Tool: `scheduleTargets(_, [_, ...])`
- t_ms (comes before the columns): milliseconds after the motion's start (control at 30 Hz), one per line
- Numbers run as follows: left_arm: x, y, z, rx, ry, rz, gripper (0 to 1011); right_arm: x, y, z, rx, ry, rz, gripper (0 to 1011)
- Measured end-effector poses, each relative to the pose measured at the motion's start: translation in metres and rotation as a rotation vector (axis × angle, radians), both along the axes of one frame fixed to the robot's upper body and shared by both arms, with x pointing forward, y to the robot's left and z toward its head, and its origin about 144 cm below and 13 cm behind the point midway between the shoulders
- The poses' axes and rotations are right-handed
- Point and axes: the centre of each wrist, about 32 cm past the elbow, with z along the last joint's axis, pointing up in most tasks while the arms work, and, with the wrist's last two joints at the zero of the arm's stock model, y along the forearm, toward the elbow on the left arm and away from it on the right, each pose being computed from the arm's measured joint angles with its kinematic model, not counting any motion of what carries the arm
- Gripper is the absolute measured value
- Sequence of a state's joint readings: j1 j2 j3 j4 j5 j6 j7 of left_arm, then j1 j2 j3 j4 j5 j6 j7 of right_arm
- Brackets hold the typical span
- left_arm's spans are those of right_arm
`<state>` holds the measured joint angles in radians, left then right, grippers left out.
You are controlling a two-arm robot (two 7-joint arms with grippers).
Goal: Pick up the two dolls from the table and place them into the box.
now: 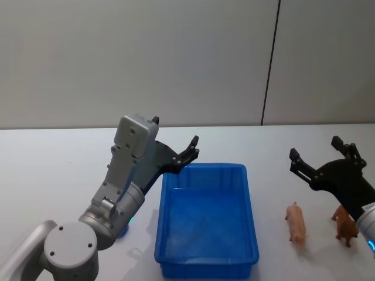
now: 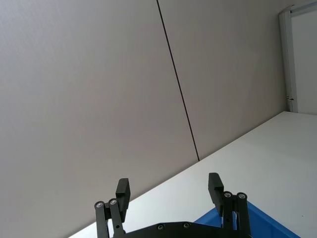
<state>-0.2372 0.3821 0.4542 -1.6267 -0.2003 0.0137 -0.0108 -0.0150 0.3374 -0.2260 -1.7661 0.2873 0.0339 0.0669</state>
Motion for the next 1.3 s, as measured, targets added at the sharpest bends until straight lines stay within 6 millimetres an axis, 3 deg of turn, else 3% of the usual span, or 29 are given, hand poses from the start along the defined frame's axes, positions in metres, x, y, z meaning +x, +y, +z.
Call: scheduleTargets(1300, [0.0001, 0.0001, -0.0001, 0.0, 0.001, 0.0, 1001, 0.0001, 0.0, 0.0004, 0.0, -0.001, 0.0, 1001])
